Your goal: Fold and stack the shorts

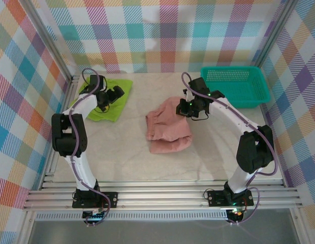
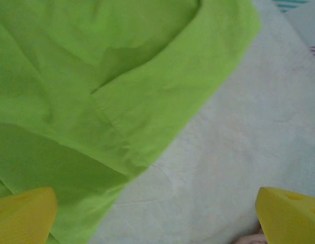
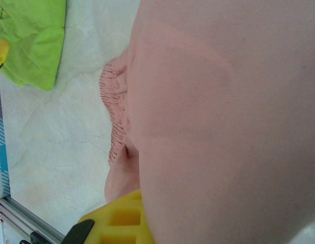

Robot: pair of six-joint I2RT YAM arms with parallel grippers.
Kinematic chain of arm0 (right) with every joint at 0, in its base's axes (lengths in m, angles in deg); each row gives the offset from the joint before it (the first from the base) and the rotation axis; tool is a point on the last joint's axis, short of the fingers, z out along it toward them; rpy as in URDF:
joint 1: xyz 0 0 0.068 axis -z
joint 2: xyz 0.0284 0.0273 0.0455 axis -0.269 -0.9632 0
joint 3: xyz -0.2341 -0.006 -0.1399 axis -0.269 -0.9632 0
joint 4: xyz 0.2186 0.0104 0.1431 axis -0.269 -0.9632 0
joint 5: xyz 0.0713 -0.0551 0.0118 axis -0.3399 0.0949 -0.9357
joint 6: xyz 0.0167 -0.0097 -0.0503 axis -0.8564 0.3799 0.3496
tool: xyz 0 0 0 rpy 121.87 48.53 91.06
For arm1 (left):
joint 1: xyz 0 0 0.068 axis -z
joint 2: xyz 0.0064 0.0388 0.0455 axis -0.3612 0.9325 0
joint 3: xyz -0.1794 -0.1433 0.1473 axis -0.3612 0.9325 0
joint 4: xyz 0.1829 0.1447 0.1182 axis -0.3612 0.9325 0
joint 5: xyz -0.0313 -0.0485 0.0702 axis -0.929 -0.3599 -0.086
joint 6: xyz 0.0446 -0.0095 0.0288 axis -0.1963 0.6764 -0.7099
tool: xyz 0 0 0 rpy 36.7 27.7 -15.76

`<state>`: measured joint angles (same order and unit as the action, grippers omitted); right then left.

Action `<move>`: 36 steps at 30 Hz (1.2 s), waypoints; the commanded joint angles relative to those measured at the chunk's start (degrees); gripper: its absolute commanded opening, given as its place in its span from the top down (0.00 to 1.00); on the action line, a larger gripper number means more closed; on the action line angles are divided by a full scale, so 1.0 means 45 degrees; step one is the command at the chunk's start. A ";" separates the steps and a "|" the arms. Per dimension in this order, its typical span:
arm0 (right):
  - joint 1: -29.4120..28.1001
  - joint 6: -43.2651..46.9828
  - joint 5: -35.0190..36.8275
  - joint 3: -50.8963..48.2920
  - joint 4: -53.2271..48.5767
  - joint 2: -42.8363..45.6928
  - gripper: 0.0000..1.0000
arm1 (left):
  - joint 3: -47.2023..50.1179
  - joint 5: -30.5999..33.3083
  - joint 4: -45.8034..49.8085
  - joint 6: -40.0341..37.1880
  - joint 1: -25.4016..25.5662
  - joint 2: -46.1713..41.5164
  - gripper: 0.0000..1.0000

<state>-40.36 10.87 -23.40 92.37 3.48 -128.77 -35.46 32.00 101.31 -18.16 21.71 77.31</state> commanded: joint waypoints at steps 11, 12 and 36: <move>-0.0086 0.0360 -0.0295 0.0486 -0.0291 0.0372 1.00 | 0.2339 -0.0723 -0.2206 0.0721 -0.0050 0.0374 0.00; -0.0085 0.0343 -0.0333 0.0497 -0.0292 0.0372 1.00 | 0.2751 -0.0691 -0.2379 0.0848 0.0038 0.0132 0.00; 0.0130 0.0766 -0.0663 0.2862 -0.2201 0.0392 1.00 | 0.4856 0.0804 -0.1367 0.3357 0.3787 -0.6102 0.00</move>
<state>-40.01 13.27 -24.96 101.75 -4.04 -128.77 -8.03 33.80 88.50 0.55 41.14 55.93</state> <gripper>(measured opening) 0.074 0.999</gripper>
